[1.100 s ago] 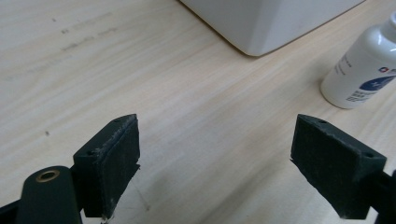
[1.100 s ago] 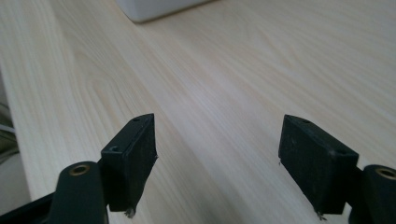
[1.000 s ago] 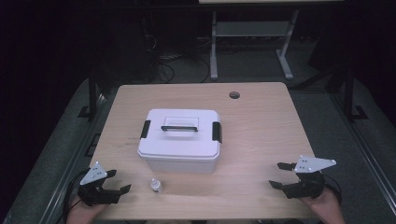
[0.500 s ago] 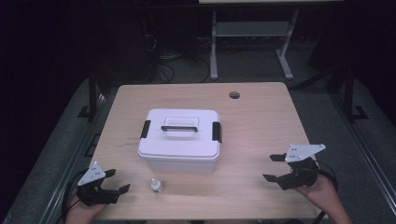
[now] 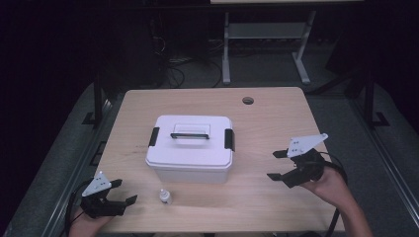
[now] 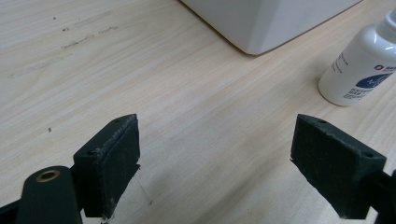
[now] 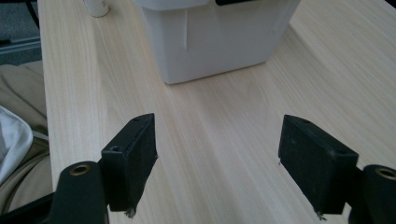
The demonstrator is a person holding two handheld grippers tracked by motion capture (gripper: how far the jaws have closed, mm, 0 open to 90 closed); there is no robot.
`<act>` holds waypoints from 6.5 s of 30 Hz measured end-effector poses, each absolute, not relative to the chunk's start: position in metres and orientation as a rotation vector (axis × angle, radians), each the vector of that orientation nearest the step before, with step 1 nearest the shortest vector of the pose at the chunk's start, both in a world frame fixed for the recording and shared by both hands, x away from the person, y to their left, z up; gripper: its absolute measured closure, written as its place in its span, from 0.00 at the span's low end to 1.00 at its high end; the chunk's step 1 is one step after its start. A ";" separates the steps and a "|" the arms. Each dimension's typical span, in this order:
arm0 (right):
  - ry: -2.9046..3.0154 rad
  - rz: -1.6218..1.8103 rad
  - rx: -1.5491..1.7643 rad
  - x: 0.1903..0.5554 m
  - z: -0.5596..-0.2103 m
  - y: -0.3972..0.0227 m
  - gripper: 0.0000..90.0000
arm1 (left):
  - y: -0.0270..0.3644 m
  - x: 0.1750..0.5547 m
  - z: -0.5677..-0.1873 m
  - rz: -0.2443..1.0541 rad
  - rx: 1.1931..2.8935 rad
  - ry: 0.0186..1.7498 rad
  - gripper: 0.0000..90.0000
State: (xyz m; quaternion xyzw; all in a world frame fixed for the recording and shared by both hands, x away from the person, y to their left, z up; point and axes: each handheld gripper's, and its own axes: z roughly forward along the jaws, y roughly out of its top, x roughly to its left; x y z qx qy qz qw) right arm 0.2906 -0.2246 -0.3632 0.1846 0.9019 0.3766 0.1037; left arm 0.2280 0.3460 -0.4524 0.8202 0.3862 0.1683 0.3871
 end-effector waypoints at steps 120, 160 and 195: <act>2.938 0.789 0.003 0.394 -0.274 -0.002 0.82 | 0.346 0.231 -0.448 0.427 2.060 0.960 0.17; 3.007 0.761 -0.009 0.414 -0.285 0.025 0.92 | 0.346 0.233 -0.448 0.420 2.060 0.955 0.17; 2.956 0.882 -0.022 0.406 -0.276 0.026 0.93 | 0.347 0.233 -0.448 0.415 2.059 0.957 0.17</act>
